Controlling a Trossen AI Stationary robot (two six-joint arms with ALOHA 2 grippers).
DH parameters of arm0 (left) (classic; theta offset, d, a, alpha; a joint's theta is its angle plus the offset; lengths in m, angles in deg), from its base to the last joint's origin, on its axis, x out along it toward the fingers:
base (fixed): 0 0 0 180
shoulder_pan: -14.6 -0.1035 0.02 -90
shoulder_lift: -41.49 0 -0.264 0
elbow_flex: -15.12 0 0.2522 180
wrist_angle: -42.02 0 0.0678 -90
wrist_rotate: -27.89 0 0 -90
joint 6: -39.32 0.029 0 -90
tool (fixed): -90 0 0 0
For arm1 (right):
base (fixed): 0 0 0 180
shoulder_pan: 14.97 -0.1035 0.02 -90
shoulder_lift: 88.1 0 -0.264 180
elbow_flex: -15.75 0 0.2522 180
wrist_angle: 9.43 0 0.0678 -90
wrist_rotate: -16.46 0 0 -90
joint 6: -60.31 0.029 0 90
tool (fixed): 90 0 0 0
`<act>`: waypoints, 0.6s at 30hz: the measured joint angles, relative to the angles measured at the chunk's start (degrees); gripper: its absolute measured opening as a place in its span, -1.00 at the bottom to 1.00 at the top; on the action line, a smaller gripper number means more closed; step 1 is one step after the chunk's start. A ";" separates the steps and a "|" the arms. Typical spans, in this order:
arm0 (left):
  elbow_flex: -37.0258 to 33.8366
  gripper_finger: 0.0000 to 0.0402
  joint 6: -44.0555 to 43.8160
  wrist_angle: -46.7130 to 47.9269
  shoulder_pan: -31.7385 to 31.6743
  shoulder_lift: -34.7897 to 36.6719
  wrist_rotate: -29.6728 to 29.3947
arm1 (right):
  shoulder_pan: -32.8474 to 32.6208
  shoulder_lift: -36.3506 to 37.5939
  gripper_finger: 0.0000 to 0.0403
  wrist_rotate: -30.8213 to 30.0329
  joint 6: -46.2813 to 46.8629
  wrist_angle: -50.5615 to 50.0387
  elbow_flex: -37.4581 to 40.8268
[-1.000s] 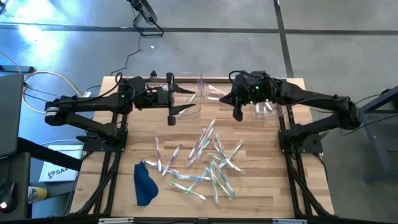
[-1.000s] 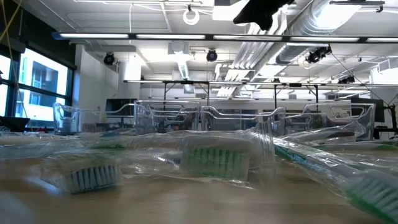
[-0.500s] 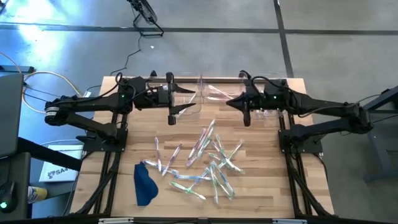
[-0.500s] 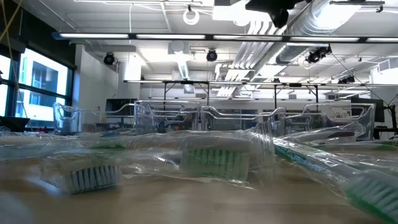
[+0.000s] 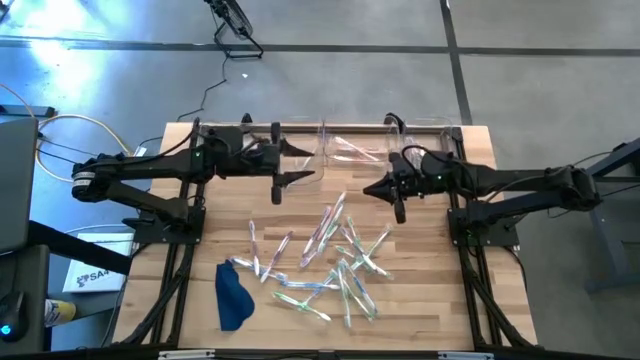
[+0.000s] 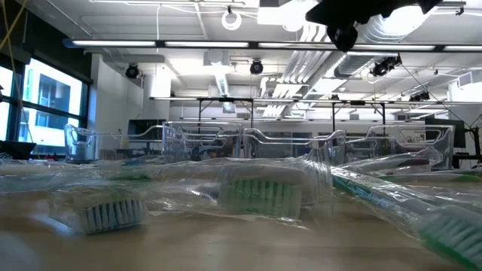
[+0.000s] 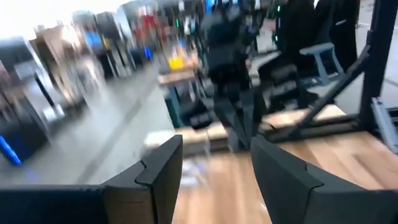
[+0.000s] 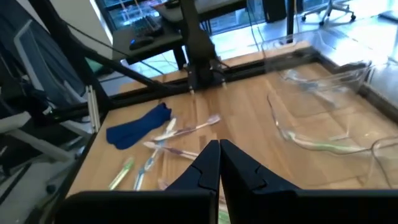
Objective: Pick & Place Toothbrushes
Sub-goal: Put the purple toothbrush into the right transparent bin
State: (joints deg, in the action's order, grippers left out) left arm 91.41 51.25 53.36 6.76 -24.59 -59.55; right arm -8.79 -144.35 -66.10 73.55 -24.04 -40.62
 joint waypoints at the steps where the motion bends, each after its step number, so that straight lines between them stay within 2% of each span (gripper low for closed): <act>1: 0.00 -0.08 -2.04 1.92 0.00 0.00 0.00 | -0.21 0.00 -0.98 -0.13 0.31 0.13 0.06; 10: 0.00 -0.08 -16.15 19.84 0.00 0.00 -0.02 | -1.06 0.02 -0.98 -1.55 0.50 0.73 0.06; 18: 0.00 -0.08 -16.98 22.37 0.00 0.00 -0.04 | -1.06 0.02 -0.98 -1.55 0.50 0.71 0.06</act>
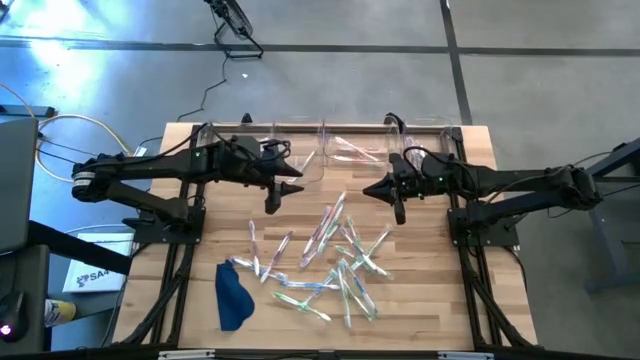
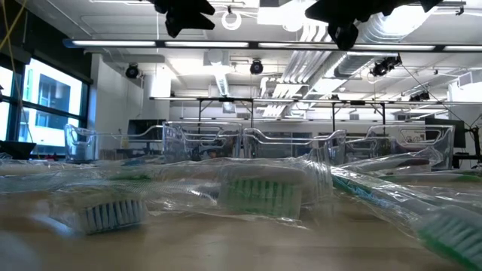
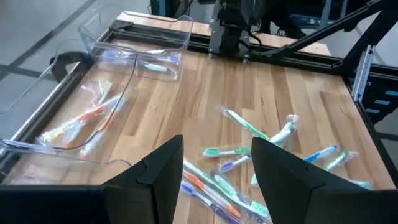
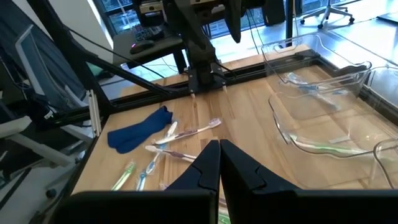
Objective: Pick & Place Toothbrushes
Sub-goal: Put the purple toothbrush into the right transparent bin
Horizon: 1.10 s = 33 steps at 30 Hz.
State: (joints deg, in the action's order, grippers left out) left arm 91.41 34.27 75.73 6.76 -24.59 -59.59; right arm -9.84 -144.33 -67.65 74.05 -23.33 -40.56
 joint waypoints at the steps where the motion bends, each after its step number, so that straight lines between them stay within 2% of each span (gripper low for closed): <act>1: 0.00 -0.08 0.29 -0.01 0.00 0.00 0.00 | 0.00 0.00 -0.98 0.00 0.00 0.01 0.00; 33: 0.00 -0.08 0.47 0.00 0.00 0.00 -0.05 | 0.00 0.00 -0.98 0.26 1.57 -0.05 0.00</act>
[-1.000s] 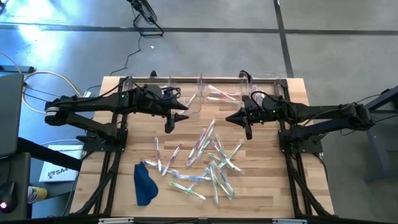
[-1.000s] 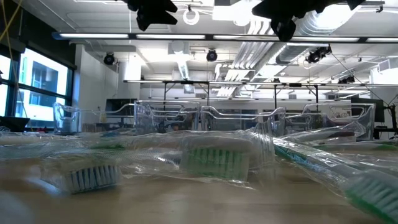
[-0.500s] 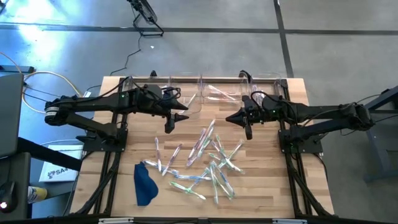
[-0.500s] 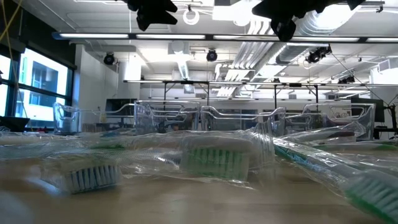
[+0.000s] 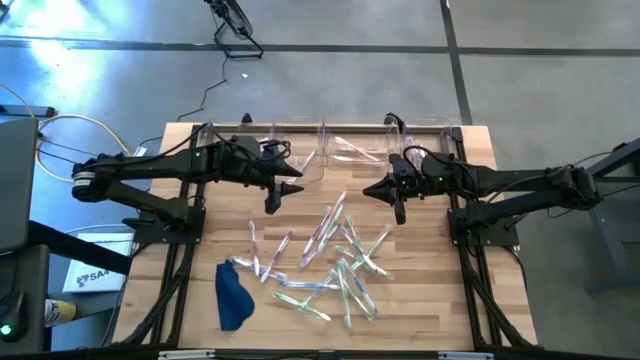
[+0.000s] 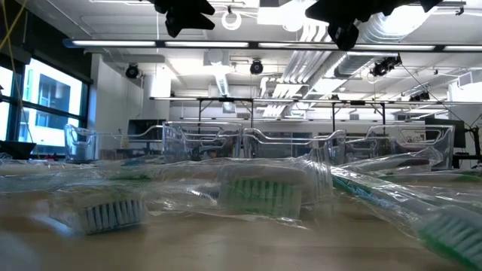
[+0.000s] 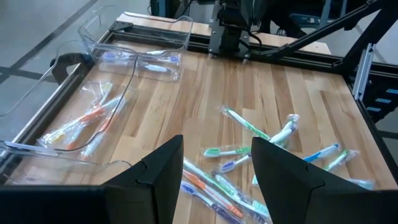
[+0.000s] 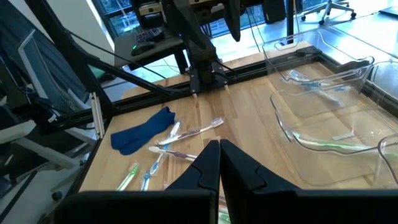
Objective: Pick & Place Toothbrushes
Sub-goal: Put the purple toothbrush into the right transparent bin
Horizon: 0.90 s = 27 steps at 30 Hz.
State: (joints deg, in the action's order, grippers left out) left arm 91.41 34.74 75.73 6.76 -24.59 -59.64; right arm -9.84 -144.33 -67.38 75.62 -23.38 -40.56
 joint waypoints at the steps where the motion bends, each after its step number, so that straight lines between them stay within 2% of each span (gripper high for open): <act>1: 0.00 -0.08 0.00 0.00 0.00 0.00 0.00 | 0.00 0.00 -0.98 0.00 -0.04 0.00 0.00; 19: 0.00 -0.08 -7.80 0.02 0.00 0.00 0.34 | 0.00 0.00 -0.98 -0.30 -0.54 0.00 0.00; 23: 0.00 -0.08 -7.75 0.07 0.00 0.00 0.35 | 0.00 0.00 -0.98 -4.40 -4.22 -0.33 0.00; 27: 0.00 -0.08 -7.74 0.56 0.00 0.00 0.38 | -0.24 0.00 -0.98 -13.90 -8.64 -3.82 0.00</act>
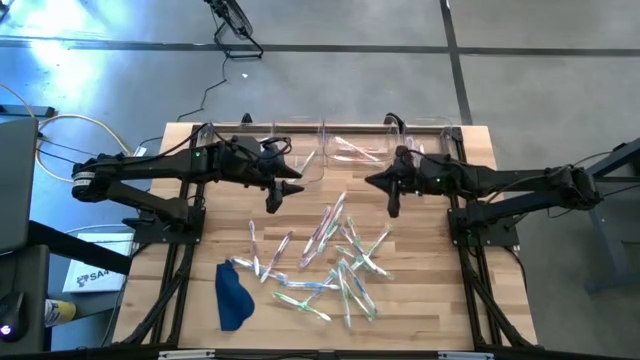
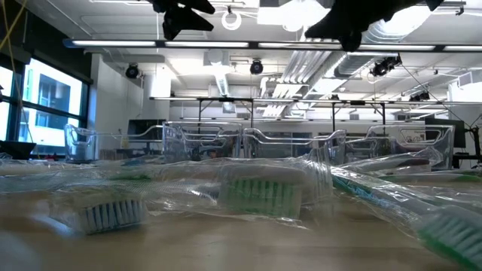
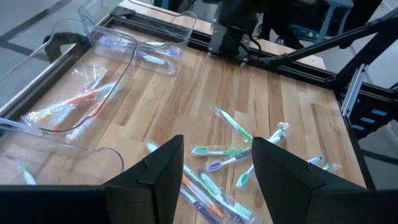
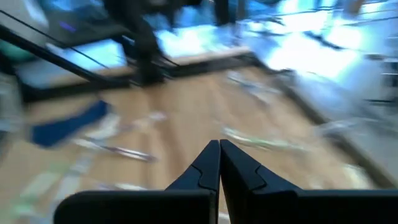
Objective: Pick & Place Toothbrushes
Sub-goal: Put the purple toothbrush into the right transparent bin
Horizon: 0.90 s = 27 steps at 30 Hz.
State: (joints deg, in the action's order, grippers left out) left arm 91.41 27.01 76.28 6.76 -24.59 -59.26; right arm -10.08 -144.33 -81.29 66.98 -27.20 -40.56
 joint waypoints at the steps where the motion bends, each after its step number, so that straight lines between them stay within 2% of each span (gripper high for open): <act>1: 0.00 -0.08 -0.02 0.19 0.00 0.00 0.00 | -0.02 0.00 -0.98 -2.40 -1.58 -1.27 0.00; 4: 0.00 -0.08 -0.02 0.26 0.00 0.00 0.02 | -0.01 -0.09 -0.98 -7.58 -4.24 -3.79 0.00; 6: 0.00 -0.08 -0.68 0.25 0.00 0.00 0.04 | 0.02 -0.19 -0.98 -8.10 -3.38 -3.47 0.00; 11: 0.00 -0.08 -7.83 0.42 0.00 -0.27 1.42 | -0.02 -0.20 -0.98 -2.94 -0.51 0.49 0.00; 16: 0.00 -0.08 -18.40 6.61 0.52 -0.46 8.23 | -0.03 -0.20 -0.98 1.90 -0.24 1.73 0.00; 21: -0.04 -0.08 -26.60 16.73 4.92 -1.33 9.10 | -0.04 -0.20 -0.98 1.99 -0.24 1.33 0.00; 27: -0.03 -0.08 -36.81 23.75 12.09 -2.55 7.82 | -0.03 -0.20 -0.98 1.99 0.90 1.26 0.00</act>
State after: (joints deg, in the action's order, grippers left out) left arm 91.38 -9.80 100.04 18.85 -27.15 -51.44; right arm -10.12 -144.53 -79.30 67.89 -25.94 -40.56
